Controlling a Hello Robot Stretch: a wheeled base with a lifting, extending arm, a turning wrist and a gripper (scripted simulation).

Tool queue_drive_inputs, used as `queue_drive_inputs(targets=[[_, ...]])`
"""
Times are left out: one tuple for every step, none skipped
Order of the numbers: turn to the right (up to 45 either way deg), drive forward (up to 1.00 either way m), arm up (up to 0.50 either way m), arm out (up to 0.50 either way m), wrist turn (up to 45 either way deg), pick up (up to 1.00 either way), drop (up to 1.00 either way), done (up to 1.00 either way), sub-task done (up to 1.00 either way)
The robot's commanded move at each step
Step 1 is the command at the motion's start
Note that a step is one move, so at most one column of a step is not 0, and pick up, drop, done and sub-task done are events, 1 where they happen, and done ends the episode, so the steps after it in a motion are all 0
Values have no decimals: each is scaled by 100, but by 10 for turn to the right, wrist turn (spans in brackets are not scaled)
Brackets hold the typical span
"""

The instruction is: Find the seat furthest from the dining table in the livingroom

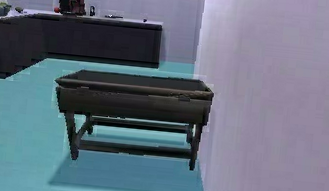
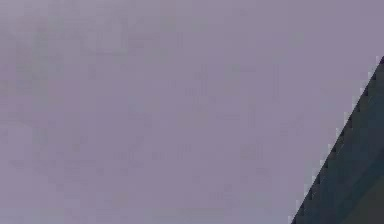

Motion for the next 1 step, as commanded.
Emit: queue_drive_inputs(targets=[[-270, 0, 0, 0, 0, 0, 0, 0, 0]])
